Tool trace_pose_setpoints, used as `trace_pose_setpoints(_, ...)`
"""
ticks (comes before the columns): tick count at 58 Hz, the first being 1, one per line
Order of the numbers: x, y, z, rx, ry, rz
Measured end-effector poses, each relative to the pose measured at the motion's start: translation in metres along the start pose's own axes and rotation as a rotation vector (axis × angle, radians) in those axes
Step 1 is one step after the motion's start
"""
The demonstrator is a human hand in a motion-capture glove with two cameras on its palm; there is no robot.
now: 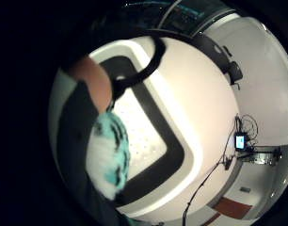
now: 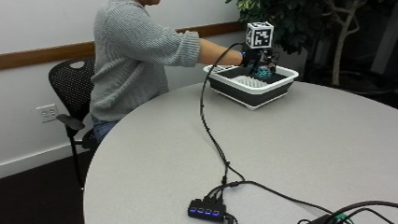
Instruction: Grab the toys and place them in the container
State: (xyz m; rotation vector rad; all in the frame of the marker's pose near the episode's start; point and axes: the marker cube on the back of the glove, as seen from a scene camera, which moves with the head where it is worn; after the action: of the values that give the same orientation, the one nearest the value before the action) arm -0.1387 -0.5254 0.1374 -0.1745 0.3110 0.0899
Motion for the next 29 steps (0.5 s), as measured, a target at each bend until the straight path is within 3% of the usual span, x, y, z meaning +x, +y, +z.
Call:
trace_pose_setpoints(4,-0.012,0.008,0.004,-0.103,-0.140,-0.199)
trace_pose_setpoints(19,-0.002,0.035,0.004,-0.135,-0.241,-0.223)
trace_pose_setpoints(29,0.041,0.103,-0.014,-0.086,-0.307,-0.273)
